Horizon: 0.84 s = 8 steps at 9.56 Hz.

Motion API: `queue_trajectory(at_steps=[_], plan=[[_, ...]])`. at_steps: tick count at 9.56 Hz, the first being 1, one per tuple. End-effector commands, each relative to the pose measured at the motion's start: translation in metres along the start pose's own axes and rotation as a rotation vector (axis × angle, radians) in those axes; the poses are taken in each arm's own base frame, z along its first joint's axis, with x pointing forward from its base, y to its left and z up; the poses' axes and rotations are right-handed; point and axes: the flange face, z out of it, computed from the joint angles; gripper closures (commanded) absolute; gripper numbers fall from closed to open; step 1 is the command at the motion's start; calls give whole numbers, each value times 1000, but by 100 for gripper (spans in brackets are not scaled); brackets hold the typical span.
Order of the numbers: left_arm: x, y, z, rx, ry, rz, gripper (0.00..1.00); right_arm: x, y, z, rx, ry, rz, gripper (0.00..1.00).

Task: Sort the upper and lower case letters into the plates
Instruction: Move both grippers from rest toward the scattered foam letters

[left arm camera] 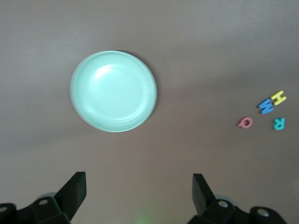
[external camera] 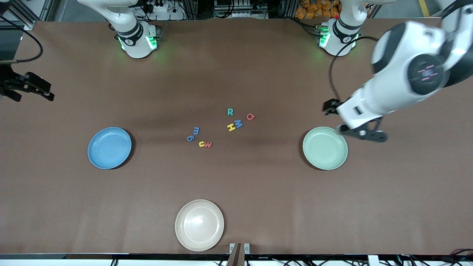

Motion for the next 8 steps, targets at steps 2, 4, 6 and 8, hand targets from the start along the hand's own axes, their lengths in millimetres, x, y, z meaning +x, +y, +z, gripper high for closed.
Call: queue_trajectory(at_steps=[2, 4, 6, 8], plan=[[11, 91, 90, -6, -8, -35, 0, 37, -61, 70, 13, -51, 19, 0], [0, 136, 150, -13, 23, -129, 0, 55, -118, 117, 3, -56, 24, 0], [-25, 157, 196, 0, 39, -158, 0, 67, -179, 178, -1, -30, 65, 0], [-53, 190, 229, 4, 48, -234, 0, 72, -229, 243, -9, -29, 86, 0]])
